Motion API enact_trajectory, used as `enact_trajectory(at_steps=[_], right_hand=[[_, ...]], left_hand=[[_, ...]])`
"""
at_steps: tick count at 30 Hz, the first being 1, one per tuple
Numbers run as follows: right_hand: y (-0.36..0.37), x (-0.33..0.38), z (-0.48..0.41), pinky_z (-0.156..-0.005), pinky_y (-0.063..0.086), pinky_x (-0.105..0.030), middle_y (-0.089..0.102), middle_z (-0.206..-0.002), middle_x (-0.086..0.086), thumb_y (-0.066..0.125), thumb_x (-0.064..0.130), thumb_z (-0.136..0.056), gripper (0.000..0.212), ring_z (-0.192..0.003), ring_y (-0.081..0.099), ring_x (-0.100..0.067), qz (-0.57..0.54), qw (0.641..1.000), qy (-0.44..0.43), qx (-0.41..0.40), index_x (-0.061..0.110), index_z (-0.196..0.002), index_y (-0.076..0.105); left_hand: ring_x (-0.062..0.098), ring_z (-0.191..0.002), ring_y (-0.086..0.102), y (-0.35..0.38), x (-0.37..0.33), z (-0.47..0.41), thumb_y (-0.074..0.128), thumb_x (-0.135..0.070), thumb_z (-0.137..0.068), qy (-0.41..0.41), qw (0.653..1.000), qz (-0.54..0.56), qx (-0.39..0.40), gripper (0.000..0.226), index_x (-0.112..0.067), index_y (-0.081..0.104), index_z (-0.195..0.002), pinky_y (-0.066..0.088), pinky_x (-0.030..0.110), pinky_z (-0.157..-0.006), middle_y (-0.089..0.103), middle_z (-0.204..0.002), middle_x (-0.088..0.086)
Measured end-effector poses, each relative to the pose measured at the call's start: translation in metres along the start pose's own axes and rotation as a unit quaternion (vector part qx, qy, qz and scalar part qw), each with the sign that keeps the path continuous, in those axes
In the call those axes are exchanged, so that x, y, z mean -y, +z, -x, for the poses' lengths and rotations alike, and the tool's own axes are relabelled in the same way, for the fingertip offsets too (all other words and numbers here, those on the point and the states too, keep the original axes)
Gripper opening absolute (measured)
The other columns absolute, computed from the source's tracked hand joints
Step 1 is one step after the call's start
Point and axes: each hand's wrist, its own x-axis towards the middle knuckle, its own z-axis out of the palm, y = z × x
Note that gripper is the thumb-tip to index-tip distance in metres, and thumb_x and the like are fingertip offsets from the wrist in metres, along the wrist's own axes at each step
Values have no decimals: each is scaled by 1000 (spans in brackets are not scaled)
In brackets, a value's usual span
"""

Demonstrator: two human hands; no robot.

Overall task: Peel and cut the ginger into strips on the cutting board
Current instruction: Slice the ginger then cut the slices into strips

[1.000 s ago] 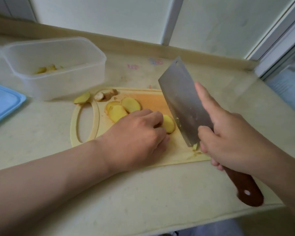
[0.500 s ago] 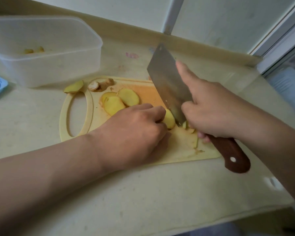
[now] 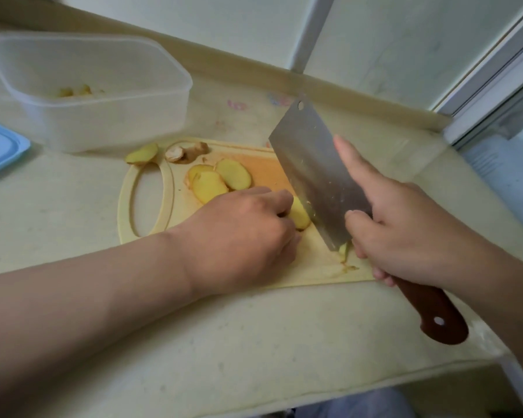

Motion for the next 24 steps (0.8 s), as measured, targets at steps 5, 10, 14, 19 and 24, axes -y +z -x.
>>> enact_trajectory(at_steps=[5,10,14,19,24], right_hand=[[-1,14,-32,-40,55,-33,70,-60,-10,43,7,-96,94,-43,67,-26,28,1000,-9,7,64,-158,-1],[12,5,-24,-45,61,-40,70,-70,-14,43,8,-98,93,-46,67,-27,-41,997,-23,-61,63,-158,-2],[22,-8,4,-47,58,-51,66,-67,-21,45,10,-103,92,-50,64,-36,-60,992,-36,-102,69,-154,-4],[12,-6,7,-44,60,-39,68,-66,-19,43,10,-102,91,-48,65,-33,-42,997,-24,-59,73,-152,0],[2,7,-14,-42,57,-35,67,-58,-8,43,8,-98,93,-42,65,-23,19,1000,-7,-2,67,-156,1]], left_hand=[[31,-62,51,1,1,-2,50,-23,-97,15,1000,-9,1,34,-10,68,-71,52,42,-60,56,-78,10],[32,-62,52,-1,1,0,51,-23,-96,19,1000,-7,6,31,-11,68,-73,52,43,-59,57,-79,10],[32,-61,52,-1,-1,-2,50,-22,-95,14,1000,1,-2,34,-10,66,-68,52,43,-59,55,-76,10],[33,-61,53,0,0,-2,48,-23,-95,10,1000,9,-10,37,-8,66,-67,52,43,-57,56,-75,11],[32,-60,53,2,1,-1,46,-25,-96,18,1000,6,-7,39,-8,67,-68,52,42,-57,55,-75,10]])
